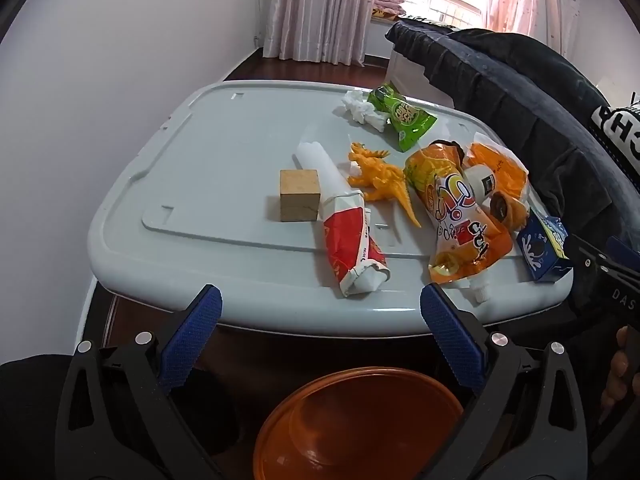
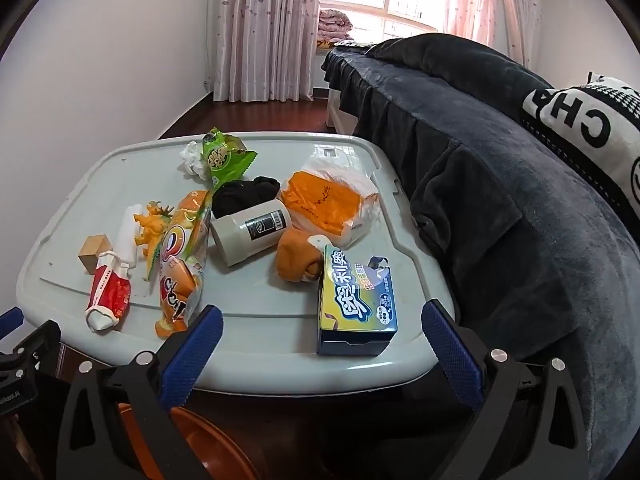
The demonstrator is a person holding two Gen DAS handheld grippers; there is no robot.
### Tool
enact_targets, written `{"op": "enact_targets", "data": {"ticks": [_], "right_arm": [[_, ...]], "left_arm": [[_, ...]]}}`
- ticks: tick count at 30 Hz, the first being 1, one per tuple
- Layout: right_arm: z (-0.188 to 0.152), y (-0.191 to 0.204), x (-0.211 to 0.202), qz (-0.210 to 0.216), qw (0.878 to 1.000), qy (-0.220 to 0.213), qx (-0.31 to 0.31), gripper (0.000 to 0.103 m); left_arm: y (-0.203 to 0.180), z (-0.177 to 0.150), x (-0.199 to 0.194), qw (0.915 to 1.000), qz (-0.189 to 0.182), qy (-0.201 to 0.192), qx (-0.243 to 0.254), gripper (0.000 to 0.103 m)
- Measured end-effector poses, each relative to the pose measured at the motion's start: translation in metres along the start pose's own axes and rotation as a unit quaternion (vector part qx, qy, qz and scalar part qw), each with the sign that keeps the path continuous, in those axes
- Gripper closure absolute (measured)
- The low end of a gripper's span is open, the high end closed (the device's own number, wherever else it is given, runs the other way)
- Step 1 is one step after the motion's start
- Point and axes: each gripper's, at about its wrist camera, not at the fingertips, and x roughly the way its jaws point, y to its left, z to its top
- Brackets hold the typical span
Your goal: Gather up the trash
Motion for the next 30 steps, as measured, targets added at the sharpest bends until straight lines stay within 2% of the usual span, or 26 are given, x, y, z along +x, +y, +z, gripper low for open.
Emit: {"op": "enact_targets", "data": {"ticks": [9,30], "right_arm": [[-0.001,-0.002,0.002,0.001,1.000,0.001,0.003,0.005],[0.000,-0.006,0.011,0.001,1.000,0.012,0.010,0.005]], "left_arm": [[-0.006,-0.003,0.000,0.9999,-0.001,-0.006,0.013,0.006],[-0.006,-0.004,0.006,1.0000,-0.004,-0.001,0.007,0.006]]}}
